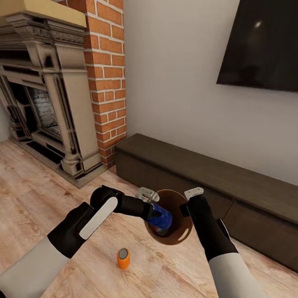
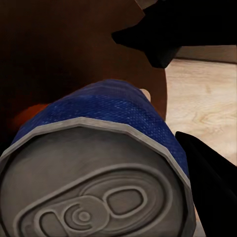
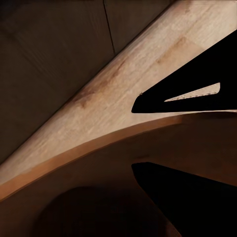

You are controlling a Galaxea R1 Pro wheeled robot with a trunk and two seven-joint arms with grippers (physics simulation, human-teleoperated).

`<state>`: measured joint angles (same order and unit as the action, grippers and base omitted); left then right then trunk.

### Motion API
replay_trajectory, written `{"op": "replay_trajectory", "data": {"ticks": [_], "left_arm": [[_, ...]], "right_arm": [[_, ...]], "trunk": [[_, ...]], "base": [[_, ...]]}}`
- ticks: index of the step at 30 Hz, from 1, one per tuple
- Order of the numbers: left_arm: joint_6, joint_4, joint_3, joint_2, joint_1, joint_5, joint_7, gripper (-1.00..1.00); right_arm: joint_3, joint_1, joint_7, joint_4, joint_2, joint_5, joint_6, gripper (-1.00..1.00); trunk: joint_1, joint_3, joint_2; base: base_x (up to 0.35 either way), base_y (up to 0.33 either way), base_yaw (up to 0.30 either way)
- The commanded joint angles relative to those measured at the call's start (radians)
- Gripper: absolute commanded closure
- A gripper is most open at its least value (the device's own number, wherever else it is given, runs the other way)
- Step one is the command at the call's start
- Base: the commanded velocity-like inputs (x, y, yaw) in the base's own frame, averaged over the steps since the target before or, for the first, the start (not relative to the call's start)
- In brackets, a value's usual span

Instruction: Put the three can of soda from the living room inside the tash can in the kitchen.

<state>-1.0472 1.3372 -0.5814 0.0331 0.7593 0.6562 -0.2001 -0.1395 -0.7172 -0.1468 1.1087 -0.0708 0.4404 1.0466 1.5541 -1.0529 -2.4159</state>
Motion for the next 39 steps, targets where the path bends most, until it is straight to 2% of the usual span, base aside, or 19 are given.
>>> {"op": "replay_trajectory", "data": {"ticks": [1,5,9,13,18,24,35,36,39], "left_arm": [[0.0,-0.001,-0.001,-0.001,0.0,-0.001,0.001,1.0],[0.0,-0.003,-0.016,-0.002,0.0,-0.006,0.02,1.0],[0.0,-0.004,-0.071,-0.007,0.0,-0.007,0.099,1.0],[0.0,-0.005,-0.097,-0.019,0.0,-0.007,0.137,1.0],[0.0,-0.034,-0.105,-0.023,-0.001,-0.007,0.153,1.0],[0.016,-0.053,-0.133,-0.029,-0.001,-0.007,0.157,1.0],[0.019,-0.079,-0.139,-0.046,-0.001,-0.009,0.16,1.0],[0.019,-0.079,-0.139,-0.047,-0.001,-0.012,0.16,1.0],[0.019,-0.082,-0.139,-0.059,-0.001,-0.075,0.159,1.0]], "right_arm": [[0.0,0.0,-0.004,0.0,0.0,-0.013,0.001,1.0],[0.0,0.0,-0.004,0.001,-0.004,-0.013,0.001,1.0],[-0.001,0.0,-0.004,0.002,-0.006,-0.011,0.001,1.0],[-0.016,0.0,-0.004,0.003,-0.006,-0.011,0.001,1.0],[-0.023,0.001,-0.004,0.005,-0.007,-0.011,0.001,1.0],[-0.023,0.001,-0.004,0.006,-0.006,-0.011,0.001,1.0],[-0.023,0.001,-0.004,0.008,-0.006,-0.011,0.001,1.0],[-0.023,0.001,-0.004,0.008,-0.006,-0.011,0.001,1.0],[-0.023,0.001,-0.004,0.008,-0.006,-0.011,0.001,1.0]], "trunk": [[0.0,0.0,0.0],[0.0,0.0,0.0],[0.0,0.0,0.0],[0.0,0.0,0.0],[0.0,0.0,0.0],[0.0,0.0,0.0],[0.0,0.0,0.0],[0.0,0.0,0.0],[0.0,0.0,0.0]], "base": [[0.0,0.0,0.0],[0.0,0.0,0.0],[0.0,0.0,0.0],[0.0,0.0,0.0],[0.0,0.0,0.0],[0.0,0.0,0.0],[0.0,0.0,0.0],[0.0,0.0,0.0],[0.0,0.0,0.0]]}}
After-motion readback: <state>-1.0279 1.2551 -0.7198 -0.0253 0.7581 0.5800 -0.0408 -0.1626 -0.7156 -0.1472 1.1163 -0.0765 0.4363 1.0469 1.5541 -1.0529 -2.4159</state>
